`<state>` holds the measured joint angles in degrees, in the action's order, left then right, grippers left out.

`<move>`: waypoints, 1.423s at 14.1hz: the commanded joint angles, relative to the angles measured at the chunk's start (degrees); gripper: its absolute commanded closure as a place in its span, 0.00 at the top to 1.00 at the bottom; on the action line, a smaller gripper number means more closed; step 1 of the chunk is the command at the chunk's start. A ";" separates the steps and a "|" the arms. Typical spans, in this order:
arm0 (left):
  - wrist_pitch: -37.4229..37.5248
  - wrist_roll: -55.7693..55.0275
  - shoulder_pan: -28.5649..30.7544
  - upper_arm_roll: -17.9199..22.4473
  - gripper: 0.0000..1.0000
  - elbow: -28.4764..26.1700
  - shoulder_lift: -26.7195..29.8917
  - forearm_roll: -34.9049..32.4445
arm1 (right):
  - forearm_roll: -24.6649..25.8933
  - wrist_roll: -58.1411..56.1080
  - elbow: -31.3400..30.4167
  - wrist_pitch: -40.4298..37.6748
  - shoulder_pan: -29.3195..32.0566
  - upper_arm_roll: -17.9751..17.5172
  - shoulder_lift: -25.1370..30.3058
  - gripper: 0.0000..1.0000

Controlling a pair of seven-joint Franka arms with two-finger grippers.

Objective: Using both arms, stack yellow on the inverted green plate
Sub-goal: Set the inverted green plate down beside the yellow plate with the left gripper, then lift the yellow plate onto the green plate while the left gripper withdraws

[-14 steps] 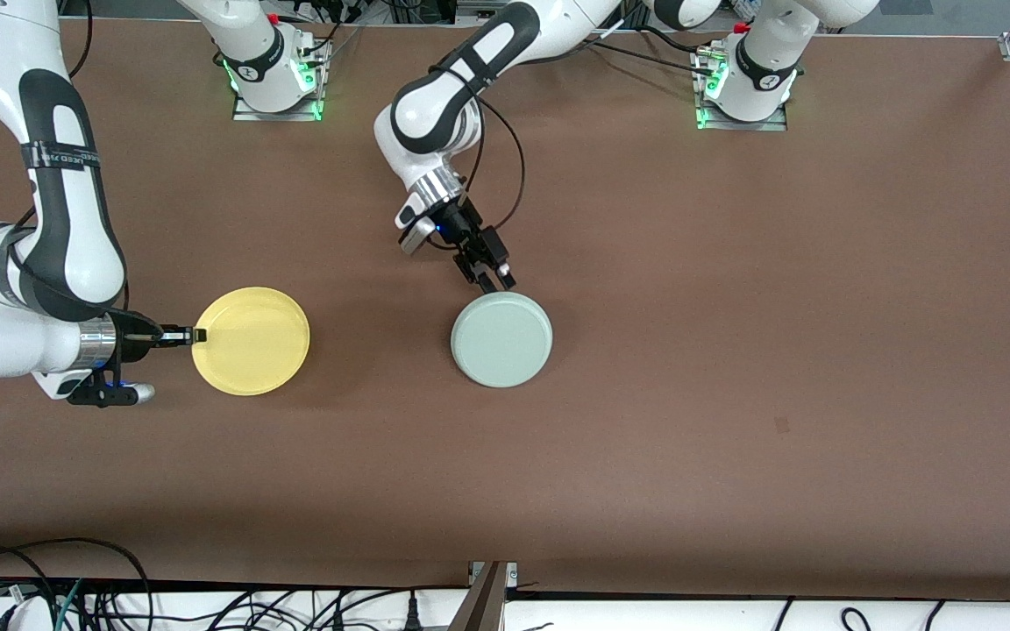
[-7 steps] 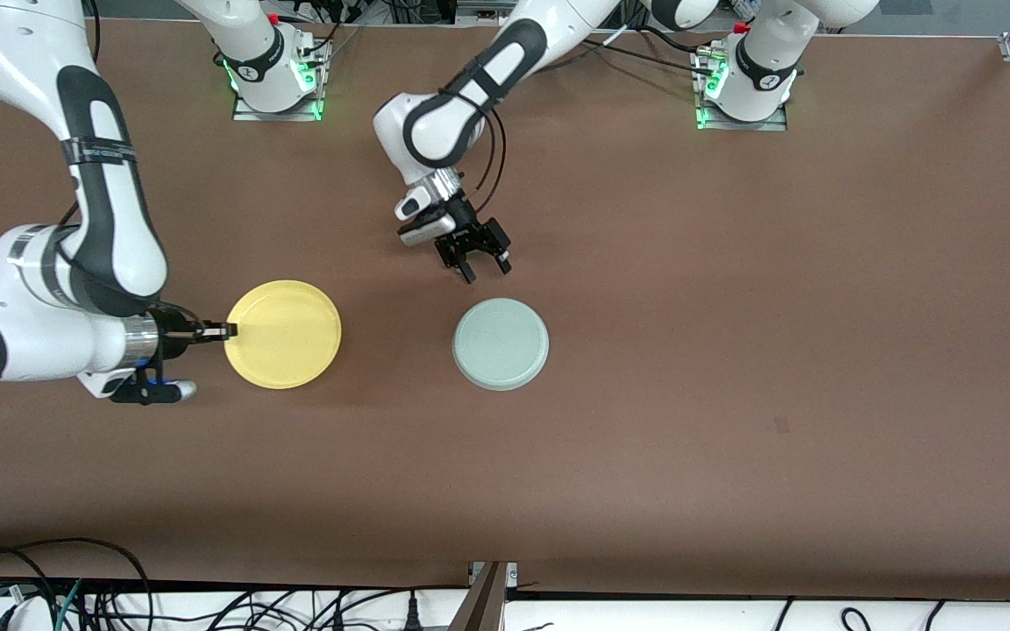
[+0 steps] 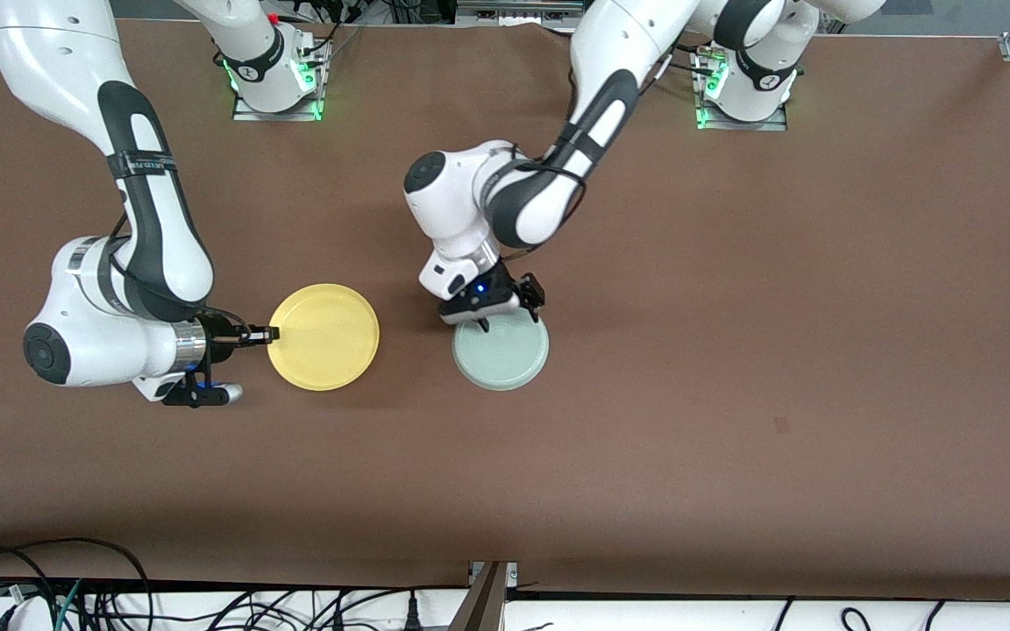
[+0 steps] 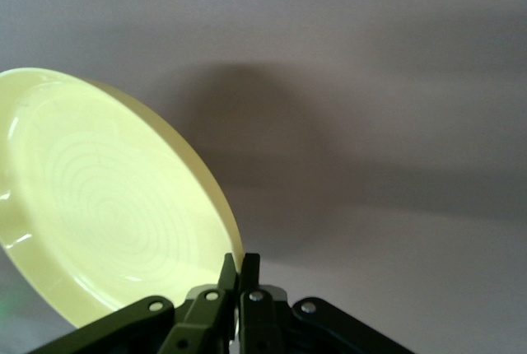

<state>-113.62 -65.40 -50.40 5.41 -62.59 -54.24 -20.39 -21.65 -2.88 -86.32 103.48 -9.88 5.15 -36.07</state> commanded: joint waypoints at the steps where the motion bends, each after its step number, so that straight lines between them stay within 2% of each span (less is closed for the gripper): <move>1: 1.21 1.33 5.03 -1.10 1.00 0.19 3.52 8.75 | -1.37 4.54 -1.57 3.38 -3.29 -0.05 0.22 0.00; 4: 1.21 1.41 11.70 -1.45 1.00 0.27 6.68 12.02 | -3.04 11.03 -3.15 9.26 -8.56 -0.06 -0.13 0.00; 6: 1.38 2.28 16.18 -1.54 1.00 0.19 9.40 19.82 | -5.75 13.85 -3.24 12.25 -11.90 -0.06 -0.57 0.00; 8: 3.39 5.69 20.49 -1.54 1.00 0.01 13.00 24.06 | -9.01 16.32 -3.15 14.54 -14.45 -0.06 -1.36 0.00; 12: 10.78 21.86 29.02 -1.54 1.00 0.10 18.46 27.14 | -10.24 18.35 -3.24 17.18 -18.85 -0.06 -3.12 0.00; 20: 25.01 46.38 40.10 -1.45 1.00 0.10 27.25 28.30 | -13.15 20.81 -3.15 24.48 -23.51 -0.23 -6.81 0.00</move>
<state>-91.44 -25.35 -12.83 4.63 -61.36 -29.48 6.61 -33.05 17.50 -89.32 126.01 -32.15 4.55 -42.26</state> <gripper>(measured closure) 0.000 0.974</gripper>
